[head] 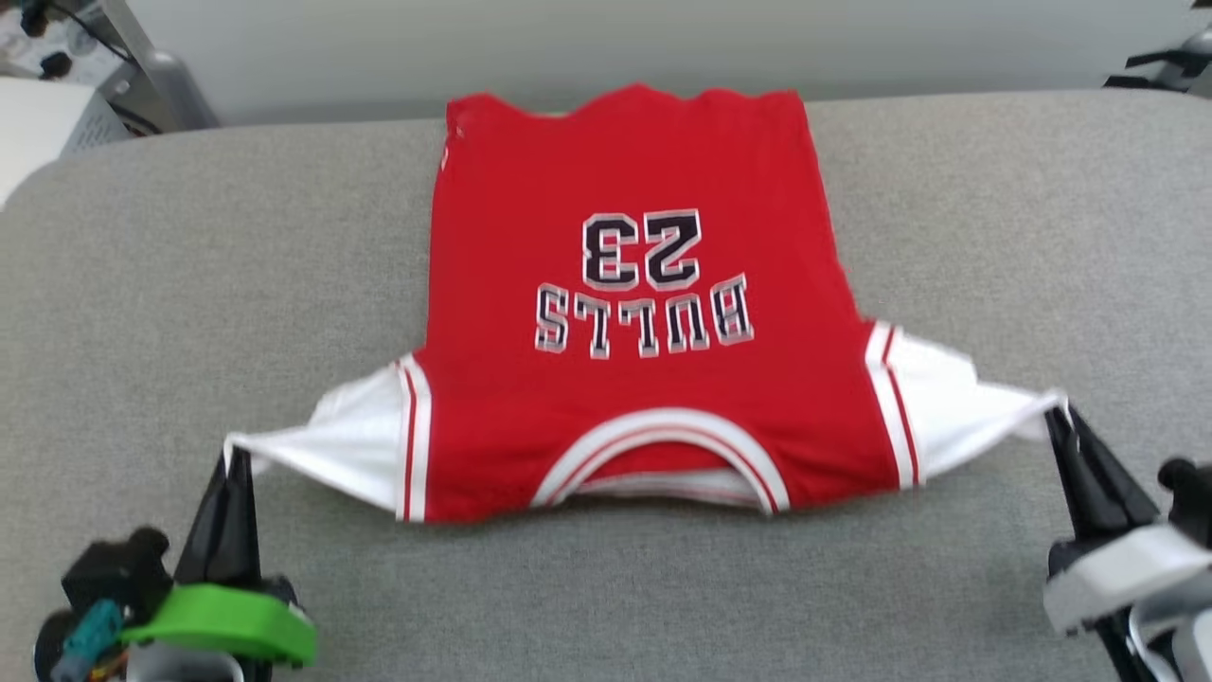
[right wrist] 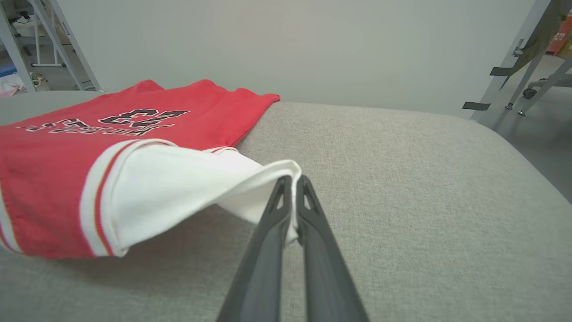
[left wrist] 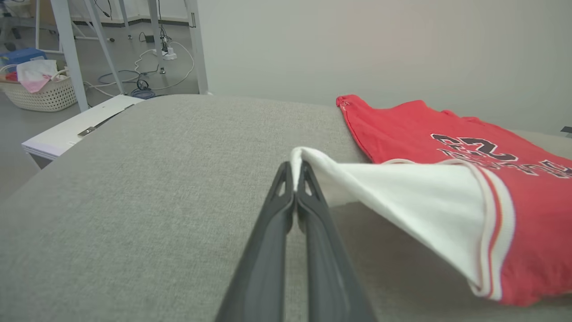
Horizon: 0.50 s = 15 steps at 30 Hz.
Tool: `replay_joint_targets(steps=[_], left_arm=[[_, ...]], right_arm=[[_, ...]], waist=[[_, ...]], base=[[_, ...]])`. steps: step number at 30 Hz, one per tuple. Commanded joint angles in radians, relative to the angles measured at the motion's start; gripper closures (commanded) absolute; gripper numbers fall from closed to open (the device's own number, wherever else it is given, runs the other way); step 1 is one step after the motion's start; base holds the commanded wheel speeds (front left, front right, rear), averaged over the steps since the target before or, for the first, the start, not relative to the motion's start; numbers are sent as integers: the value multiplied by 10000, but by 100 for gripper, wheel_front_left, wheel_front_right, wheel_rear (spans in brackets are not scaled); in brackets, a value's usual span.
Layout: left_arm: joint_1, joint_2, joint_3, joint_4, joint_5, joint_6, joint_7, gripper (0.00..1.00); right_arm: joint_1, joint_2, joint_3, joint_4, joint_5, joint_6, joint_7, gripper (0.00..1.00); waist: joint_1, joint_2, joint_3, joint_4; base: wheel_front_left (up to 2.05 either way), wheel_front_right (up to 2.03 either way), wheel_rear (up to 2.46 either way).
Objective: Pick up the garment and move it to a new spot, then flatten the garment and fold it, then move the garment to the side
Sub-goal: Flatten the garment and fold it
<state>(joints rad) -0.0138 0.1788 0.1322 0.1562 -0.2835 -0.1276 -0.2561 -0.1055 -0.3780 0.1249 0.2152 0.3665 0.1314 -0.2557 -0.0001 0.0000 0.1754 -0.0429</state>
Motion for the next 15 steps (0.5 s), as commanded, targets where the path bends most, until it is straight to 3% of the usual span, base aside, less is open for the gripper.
replay_joint_targets(steps=[1, 15], left_arm=[[412, -14, 75, 62, 62, -23, -57, 100], [1661, -543, 338, 899, 148, -24, -57, 100]], right_arm=[[428, 106, -194, -73, 51, -7, -60, 100], [3127, 470, -1022, 174, -223, -7, -61, 100]], waist=[[1, 0, -391, 3], [1, 0, -543, 174]], base=[[0, 0, 0], [0, 0, 0]])
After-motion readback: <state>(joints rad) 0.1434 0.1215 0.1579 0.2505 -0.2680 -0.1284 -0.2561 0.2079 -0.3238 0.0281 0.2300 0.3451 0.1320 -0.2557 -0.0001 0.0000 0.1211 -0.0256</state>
